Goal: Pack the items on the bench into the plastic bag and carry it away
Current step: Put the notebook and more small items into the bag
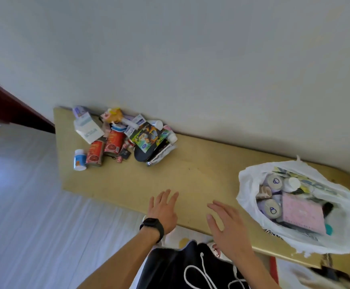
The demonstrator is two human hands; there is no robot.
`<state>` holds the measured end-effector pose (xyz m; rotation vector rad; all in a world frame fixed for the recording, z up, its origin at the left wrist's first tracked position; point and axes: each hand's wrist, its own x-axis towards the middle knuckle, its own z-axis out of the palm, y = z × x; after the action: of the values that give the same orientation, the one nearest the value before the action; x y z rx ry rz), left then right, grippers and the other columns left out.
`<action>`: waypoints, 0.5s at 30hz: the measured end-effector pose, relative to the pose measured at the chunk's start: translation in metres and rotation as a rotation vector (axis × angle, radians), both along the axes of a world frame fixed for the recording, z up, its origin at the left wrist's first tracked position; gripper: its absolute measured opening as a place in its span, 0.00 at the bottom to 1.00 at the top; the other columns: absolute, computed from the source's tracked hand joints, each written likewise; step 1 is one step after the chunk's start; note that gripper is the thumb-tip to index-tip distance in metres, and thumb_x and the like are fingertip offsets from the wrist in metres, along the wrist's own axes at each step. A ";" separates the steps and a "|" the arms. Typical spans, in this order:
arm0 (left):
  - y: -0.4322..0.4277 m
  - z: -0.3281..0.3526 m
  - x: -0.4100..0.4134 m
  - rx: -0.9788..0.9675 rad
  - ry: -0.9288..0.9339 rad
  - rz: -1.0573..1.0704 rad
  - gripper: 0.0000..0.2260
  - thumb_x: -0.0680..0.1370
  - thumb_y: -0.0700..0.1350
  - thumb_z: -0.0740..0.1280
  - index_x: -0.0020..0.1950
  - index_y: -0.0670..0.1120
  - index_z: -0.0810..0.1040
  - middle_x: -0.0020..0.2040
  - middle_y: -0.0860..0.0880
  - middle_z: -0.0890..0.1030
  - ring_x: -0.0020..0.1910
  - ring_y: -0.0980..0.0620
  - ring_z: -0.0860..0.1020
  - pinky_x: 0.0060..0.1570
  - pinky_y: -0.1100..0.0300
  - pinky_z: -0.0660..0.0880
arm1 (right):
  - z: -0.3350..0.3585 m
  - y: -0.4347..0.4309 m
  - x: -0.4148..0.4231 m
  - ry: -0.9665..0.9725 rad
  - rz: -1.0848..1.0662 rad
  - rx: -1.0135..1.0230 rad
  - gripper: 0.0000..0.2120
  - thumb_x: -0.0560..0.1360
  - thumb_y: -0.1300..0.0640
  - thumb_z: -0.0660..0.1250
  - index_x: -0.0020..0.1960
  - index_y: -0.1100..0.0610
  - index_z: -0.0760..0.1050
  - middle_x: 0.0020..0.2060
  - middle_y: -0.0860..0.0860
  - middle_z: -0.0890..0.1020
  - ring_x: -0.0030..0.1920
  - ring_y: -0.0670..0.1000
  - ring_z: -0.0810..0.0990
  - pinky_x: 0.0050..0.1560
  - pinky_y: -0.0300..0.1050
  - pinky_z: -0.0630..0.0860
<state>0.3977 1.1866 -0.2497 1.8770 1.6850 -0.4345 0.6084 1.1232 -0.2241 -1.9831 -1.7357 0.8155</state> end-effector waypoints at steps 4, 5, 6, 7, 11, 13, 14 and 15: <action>0.006 -0.016 -0.071 -0.108 0.007 0.227 0.32 0.78 0.44 0.59 0.79 0.56 0.51 0.80 0.48 0.50 0.78 0.47 0.51 0.76 0.45 0.49 | -0.006 0.033 -0.059 0.000 0.182 -0.147 0.15 0.79 0.46 0.63 0.65 0.42 0.75 0.64 0.35 0.71 0.67 0.40 0.65 0.67 0.35 0.64; 0.006 -0.020 -0.088 -0.126 0.004 0.278 0.31 0.78 0.44 0.59 0.79 0.56 0.51 0.80 0.48 0.51 0.78 0.46 0.52 0.76 0.45 0.49 | -0.007 0.043 -0.073 -0.011 0.235 -0.190 0.16 0.79 0.46 0.62 0.66 0.43 0.74 0.66 0.36 0.71 0.68 0.40 0.64 0.68 0.35 0.63; 0.006 -0.024 -0.104 -0.139 0.001 0.322 0.31 0.78 0.45 0.59 0.79 0.56 0.51 0.80 0.48 0.51 0.78 0.46 0.52 0.76 0.45 0.49 | -0.009 0.054 -0.087 -0.022 0.283 -0.238 0.17 0.79 0.46 0.62 0.68 0.43 0.72 0.67 0.37 0.70 0.69 0.41 0.63 0.68 0.34 0.62; 0.007 -0.027 -0.121 -0.147 0.002 0.353 0.31 0.79 0.45 0.59 0.79 0.56 0.51 0.80 0.48 0.51 0.78 0.46 0.52 0.76 0.45 0.49 | -0.010 0.066 -0.100 -0.031 0.326 -0.278 0.18 0.79 0.46 0.61 0.69 0.44 0.71 0.68 0.38 0.70 0.69 0.42 0.63 0.67 0.35 0.62; 0.012 -0.042 -0.179 -0.163 0.034 0.373 0.30 0.81 0.48 0.57 0.80 0.56 0.47 0.81 0.48 0.46 0.79 0.47 0.47 0.76 0.43 0.42 | -0.020 0.124 -0.150 -0.039 0.365 -0.427 0.23 0.79 0.45 0.62 0.72 0.45 0.65 0.69 0.43 0.69 0.69 0.47 0.68 0.67 0.44 0.68; 0.017 -0.049 -0.204 -0.164 0.067 0.335 0.30 0.82 0.51 0.56 0.80 0.56 0.45 0.81 0.48 0.43 0.79 0.47 0.44 0.75 0.42 0.40 | -0.025 0.159 -0.175 -0.032 0.280 -0.437 0.25 0.78 0.44 0.64 0.73 0.48 0.64 0.67 0.47 0.71 0.64 0.50 0.74 0.62 0.48 0.73; 0.019 -0.052 -0.215 -0.168 0.080 0.311 0.30 0.82 0.52 0.55 0.80 0.56 0.44 0.81 0.49 0.42 0.79 0.47 0.43 0.75 0.41 0.39 | -0.031 0.177 -0.188 -0.009 0.200 -0.426 0.26 0.77 0.45 0.65 0.72 0.50 0.64 0.66 0.49 0.73 0.60 0.51 0.77 0.60 0.50 0.75; 0.021 -0.056 -0.226 -0.177 0.090 0.287 0.30 0.82 0.53 0.55 0.80 0.56 0.43 0.81 0.49 0.41 0.79 0.47 0.43 0.75 0.40 0.39 | -0.033 0.195 -0.202 0.014 0.102 -0.425 0.27 0.77 0.45 0.67 0.72 0.52 0.64 0.64 0.50 0.74 0.58 0.52 0.79 0.58 0.50 0.75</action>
<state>0.1717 1.2077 -0.3056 1.4821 1.8744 -0.5371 0.4067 1.3180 -0.2567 -2.1496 -1.7801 1.3226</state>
